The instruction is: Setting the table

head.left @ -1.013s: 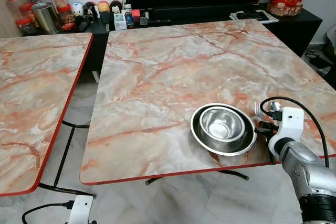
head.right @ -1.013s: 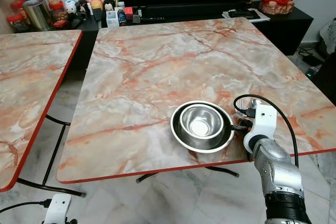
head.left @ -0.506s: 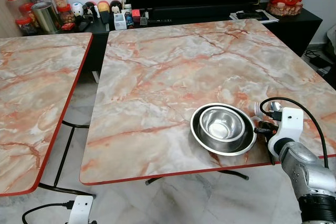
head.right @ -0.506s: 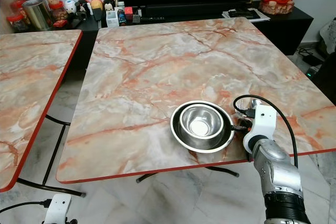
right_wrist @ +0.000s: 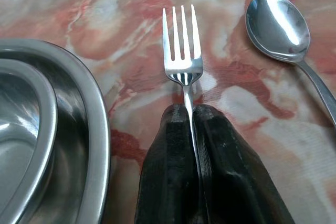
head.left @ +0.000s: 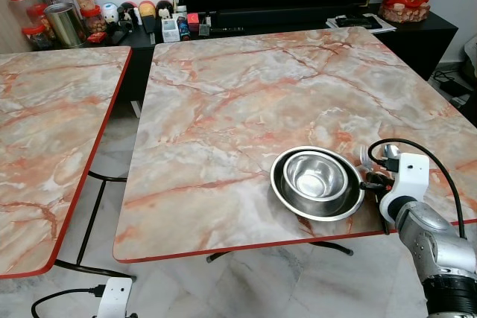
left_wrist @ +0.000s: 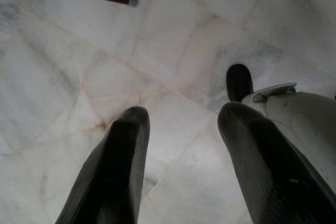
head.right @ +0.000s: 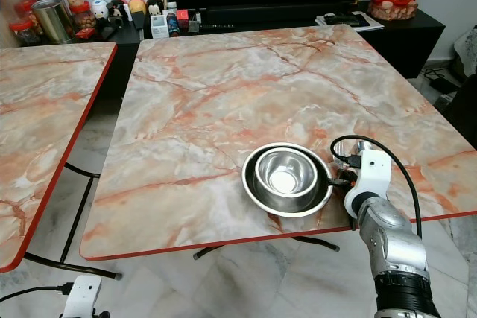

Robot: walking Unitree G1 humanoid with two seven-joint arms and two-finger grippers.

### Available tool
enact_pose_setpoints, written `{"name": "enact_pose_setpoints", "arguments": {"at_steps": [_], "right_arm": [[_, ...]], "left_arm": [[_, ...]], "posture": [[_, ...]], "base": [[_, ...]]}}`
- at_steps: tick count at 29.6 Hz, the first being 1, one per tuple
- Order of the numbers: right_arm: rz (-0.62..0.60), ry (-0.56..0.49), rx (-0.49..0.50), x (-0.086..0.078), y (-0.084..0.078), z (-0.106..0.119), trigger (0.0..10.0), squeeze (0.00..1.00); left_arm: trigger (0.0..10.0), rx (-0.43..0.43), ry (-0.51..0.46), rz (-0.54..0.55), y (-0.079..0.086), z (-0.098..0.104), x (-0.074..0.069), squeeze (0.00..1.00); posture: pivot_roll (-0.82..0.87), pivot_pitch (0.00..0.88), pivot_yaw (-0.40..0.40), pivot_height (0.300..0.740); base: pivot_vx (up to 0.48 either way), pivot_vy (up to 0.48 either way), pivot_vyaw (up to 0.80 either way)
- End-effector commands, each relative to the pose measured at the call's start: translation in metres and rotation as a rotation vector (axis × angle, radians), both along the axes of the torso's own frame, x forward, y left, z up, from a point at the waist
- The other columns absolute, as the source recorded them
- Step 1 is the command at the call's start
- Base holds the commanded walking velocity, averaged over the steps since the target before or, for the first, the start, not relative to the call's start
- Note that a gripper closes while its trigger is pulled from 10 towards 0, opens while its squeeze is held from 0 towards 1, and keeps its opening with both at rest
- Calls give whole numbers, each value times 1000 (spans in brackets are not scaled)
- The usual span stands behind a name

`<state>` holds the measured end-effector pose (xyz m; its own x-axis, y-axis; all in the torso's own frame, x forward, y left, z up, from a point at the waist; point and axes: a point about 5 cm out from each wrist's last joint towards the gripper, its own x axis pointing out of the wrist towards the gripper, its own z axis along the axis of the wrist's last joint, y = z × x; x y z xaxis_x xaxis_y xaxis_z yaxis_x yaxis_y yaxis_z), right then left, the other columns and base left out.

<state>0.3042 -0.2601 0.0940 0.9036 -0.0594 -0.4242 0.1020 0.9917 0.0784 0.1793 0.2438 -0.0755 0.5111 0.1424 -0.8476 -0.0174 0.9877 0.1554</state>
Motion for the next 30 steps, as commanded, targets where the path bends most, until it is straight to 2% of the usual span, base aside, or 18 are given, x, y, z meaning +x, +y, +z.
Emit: {"name": "enact_pose_setpoints", "arguments": {"at_steps": [1, 16, 30], "right_arm": [[8, -11, 1, 3, 3, 2, 10000, 0], [5, -25, -10, 10, 3, 6, 10000, 0], [-23, -16, -17, 16, -4, -2, 10000, 0]], "left_arm": [[10000, 19, 25, -14, 3, -1, -4, 0], [10000, 19, 24, -14, 3, -1, -4, 0], [10000, 25, 25, -16, 4, -1, -5, 0]], "posture": [[8, 47, 19, 740], [12, 61, 23, 740], [22, 50, 25, 740]], "base": [[0, 0, 0], [0, 0, 0], [0, 0, 0]]}}
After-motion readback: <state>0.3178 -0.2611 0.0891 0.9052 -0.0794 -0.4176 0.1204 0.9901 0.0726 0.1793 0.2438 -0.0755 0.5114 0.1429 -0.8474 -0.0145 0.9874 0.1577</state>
